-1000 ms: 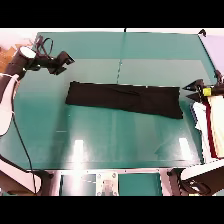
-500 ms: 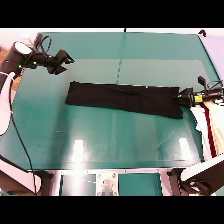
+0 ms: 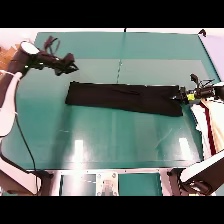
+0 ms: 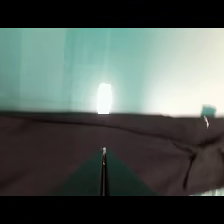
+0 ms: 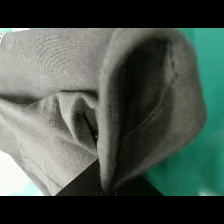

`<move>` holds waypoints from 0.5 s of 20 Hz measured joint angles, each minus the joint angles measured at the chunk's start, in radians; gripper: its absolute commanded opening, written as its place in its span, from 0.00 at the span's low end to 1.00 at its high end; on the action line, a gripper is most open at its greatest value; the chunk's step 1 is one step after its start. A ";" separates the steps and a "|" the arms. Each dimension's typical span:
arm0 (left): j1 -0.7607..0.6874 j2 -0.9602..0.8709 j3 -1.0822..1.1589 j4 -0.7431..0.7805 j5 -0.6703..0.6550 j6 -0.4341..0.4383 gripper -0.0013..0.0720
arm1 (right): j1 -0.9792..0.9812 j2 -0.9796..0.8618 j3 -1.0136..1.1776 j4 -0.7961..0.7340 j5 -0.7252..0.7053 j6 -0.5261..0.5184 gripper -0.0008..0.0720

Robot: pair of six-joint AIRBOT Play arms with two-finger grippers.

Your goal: Fold the shirts.

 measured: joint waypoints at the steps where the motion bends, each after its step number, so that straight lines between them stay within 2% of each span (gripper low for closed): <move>1: -0.045 -0.008 -0.003 0.000 0.021 0.008 0.05 | 0.000 0.000 0.027 -0.006 0.004 0.011 0.03; 5: -0.254 -0.077 -0.013 -0.001 0.177 0.020 0.05 | 0.021 0.026 0.177 0.009 0.144 0.077 0.03; 10: -0.511 -0.215 -0.014 -0.084 0.500 -0.014 0.05 | 0.103 0.111 0.367 0.063 0.319 0.175 0.03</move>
